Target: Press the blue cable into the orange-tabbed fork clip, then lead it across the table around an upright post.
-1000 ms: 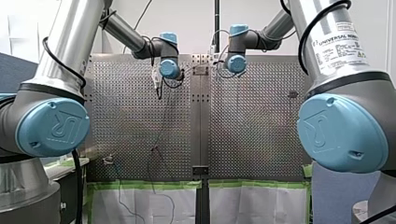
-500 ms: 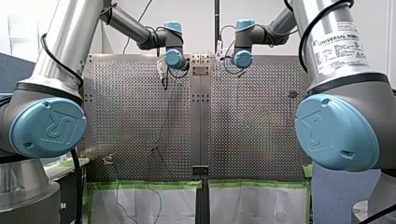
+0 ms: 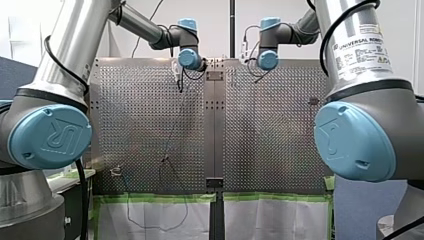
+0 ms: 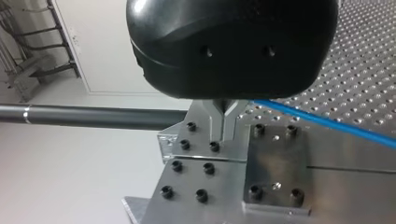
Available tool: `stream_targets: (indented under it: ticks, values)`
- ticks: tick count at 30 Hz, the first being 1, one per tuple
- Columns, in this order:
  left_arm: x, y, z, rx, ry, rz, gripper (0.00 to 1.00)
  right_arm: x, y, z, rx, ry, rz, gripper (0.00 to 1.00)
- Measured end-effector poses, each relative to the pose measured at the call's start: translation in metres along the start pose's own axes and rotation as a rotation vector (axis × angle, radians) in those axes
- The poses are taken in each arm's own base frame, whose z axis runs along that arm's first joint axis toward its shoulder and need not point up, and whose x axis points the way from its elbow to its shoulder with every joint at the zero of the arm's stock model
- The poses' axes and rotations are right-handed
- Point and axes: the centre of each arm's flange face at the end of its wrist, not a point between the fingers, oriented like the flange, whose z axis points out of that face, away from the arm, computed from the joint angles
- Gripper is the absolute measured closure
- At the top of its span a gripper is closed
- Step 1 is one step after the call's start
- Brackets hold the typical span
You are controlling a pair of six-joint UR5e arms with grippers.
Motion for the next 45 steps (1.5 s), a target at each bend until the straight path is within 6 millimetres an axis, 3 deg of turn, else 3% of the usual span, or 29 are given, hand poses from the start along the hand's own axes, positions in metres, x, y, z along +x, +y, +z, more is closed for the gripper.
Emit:
stream_targets:
  ticks: [6, 20, 27, 35, 45]
  values:
    - [0.008, -0.012, 0.01, 0.022, 0.021, -0.001, 1.0, -0.001, 0.018, 0.005, -0.03, -0.004, -0.006, 1.0]
    - [-0.02, -0.041, 0.023, 0.082, -0.019, -0.082, 1.0, -0.002, 0.059, 0.014, -0.092, -0.011, -0.016, 1.0]
    - [-0.001, -0.062, 0.029, 0.114, 0.011, -0.087, 1.0, -0.004, 0.079, 0.017, -0.123, -0.022, -0.02, 1.0]
    - [0.001, -0.078, 0.028, 0.145, 0.008, -0.139, 1.0, -0.006, 0.097, 0.019, -0.154, -0.039, -0.029, 1.0]
    - [0.021, -0.095, 0.035, 0.174, 0.027, -0.179, 1.0, -0.012, 0.117, 0.019, -0.191, -0.052, -0.037, 1.0]
